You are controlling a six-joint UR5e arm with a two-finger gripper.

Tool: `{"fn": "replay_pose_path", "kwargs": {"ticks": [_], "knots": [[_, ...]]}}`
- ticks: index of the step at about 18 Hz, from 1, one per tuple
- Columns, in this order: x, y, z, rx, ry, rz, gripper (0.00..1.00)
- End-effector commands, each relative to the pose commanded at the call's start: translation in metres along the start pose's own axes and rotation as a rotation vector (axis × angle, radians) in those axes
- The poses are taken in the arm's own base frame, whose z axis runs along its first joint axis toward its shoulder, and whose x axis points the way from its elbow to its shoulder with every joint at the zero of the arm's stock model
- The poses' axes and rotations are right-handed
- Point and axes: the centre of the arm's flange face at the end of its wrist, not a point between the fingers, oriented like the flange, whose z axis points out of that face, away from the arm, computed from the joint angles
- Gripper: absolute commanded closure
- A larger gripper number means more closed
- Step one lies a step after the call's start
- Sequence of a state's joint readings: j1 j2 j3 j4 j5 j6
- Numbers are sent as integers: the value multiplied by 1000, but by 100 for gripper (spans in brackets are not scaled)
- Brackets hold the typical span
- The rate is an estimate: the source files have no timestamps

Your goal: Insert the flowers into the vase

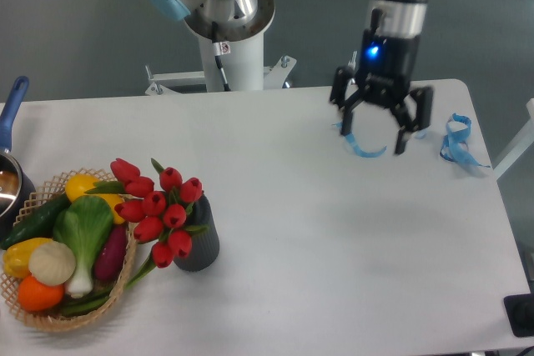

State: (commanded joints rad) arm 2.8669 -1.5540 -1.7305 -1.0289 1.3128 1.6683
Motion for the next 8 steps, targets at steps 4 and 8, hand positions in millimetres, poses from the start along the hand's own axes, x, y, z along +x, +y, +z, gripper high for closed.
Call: {"fn": "replay_pose_path", "kwargs": {"ticks": [4, 8], "knots": [[7, 47, -22, -29, 59, 114, 0], [20, 65, -27, -35, 69, 177, 0]]}}
